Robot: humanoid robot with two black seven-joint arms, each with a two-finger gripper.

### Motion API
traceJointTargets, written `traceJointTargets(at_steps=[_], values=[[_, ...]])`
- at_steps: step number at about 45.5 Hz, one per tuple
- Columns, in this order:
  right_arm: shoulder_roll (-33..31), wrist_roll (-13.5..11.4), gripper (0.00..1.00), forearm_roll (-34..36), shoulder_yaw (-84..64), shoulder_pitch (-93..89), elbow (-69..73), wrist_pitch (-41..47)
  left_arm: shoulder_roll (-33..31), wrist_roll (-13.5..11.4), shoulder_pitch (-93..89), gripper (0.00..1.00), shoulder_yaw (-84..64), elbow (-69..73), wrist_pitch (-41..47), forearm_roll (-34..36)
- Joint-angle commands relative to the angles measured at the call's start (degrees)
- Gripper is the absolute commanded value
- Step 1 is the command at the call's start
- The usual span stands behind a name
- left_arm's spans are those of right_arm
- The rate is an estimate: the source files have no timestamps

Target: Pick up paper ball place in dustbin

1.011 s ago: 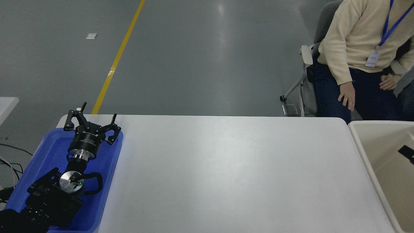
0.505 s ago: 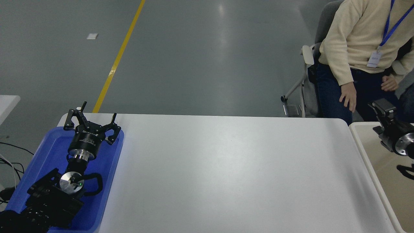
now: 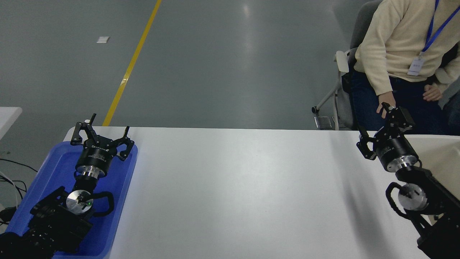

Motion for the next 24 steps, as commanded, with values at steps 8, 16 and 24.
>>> traceJointTargets(at_steps=[8, 16, 24], values=[[4.59, 5.47, 1.0, -3.25, 2.74, -0.57, 0.04, -3.23, 0.0, 0.0, 0.0, 1.0, 0.0, -0.04, 0.0, 0.0], [4.59, 5.39, 1.0, -3.17, 2.03, -1.09, 0.31, -3.05, 0.0, 0.0, 0.0, 1.0, 0.0, 0.05, 0.0, 0.0], [4.59, 5.39, 1.0, -2.46, 1.86, -1.36, 0.31, -2.7, 0.0, 0.0, 0.0, 1.0, 0.0, -0.04, 0.0, 0.0]])
